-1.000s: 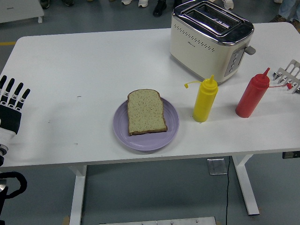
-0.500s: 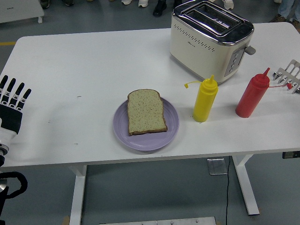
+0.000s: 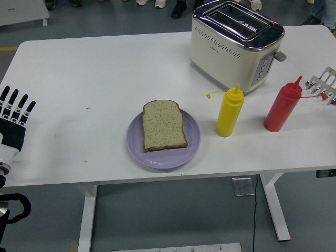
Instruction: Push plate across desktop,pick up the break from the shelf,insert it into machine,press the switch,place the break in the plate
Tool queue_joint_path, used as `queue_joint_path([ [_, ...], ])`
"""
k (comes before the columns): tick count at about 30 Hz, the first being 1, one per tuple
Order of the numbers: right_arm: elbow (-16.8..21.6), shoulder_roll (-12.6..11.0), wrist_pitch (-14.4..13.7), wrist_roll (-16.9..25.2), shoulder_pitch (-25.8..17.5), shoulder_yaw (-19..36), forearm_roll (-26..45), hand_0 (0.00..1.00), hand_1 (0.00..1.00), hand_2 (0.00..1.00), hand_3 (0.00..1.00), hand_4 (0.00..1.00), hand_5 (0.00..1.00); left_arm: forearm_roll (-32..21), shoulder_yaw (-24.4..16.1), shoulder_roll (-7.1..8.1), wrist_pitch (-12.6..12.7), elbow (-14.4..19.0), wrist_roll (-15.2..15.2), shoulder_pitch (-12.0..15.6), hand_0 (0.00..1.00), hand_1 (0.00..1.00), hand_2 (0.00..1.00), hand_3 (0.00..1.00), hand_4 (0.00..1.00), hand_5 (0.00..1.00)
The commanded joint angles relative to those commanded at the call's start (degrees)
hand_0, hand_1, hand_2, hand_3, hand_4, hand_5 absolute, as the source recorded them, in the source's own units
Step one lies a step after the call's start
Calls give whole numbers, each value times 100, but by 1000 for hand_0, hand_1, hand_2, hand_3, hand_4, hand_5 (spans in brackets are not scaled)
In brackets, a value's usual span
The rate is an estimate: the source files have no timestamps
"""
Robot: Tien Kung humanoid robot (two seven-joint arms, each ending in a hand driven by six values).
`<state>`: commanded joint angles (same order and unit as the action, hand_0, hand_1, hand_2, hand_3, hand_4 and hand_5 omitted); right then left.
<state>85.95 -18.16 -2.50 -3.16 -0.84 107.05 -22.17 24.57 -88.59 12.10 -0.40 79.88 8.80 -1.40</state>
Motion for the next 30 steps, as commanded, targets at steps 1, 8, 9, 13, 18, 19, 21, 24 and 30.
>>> queue_joint_path([
  [1, 0, 0, 1, 0, 1, 4, 2, 822, 780, 783, 767, 485, 552, 0, -1, 0, 0, 0, 0, 0, 811, 860, 916, 854, 637, 998],
  [8, 1, -2, 6, -2, 17, 48, 17, 822, 780, 783, 767, 486, 552, 3, -13, 11, -1, 5, -7, -22, 811, 860, 916, 854, 637, 998],
  [9, 1, -2, 6, -2, 19, 53, 18, 822, 779, 783, 767, 486, 551, 4, -14, 12, 0, 5, -8, -25, 811, 860, 917, 854, 637, 998],
  [13, 3, -5, 7, -4, 21, 72, 25, 822, 779, 783, 767, 486, 551, 5, -14, 13, 1, 2, -14, -36, 811, 860, 917, 854, 637, 998],
  [18, 4, -6, 9, -6, 23, 77, 28, 822, 780, 780, 767, 487, 550, 9, -15, 15, 0, 2, -22, -38, 812, 860, 917, 853, 637, 998],
  [19, 3, -6, 9, -7, 21, 76, 28, 822, 780, 780, 767, 487, 550, 10, -17, 15, 0, 2, -23, -39, 812, 860, 917, 853, 637, 998],
  [21, 4, -6, 10, -7, 20, 76, 29, 821, 779, 781, 766, 488, 550, 11, -16, 17, -2, 2, -27, -39, 812, 860, 917, 854, 637, 998],
  [24, 8, -7, 11, -7, 14, 75, 32, 821, 779, 781, 766, 488, 550, 13, -11, 20, -3, 2, -34, -36, 812, 860, 917, 854, 637, 998],
  [30, 16, -7, 11, -9, 15, 81, 36, 821, 780, 781, 765, 488, 550, 13, -3, 32, -5, 6, -40, -45, 813, 860, 919, 854, 637, 998],
])
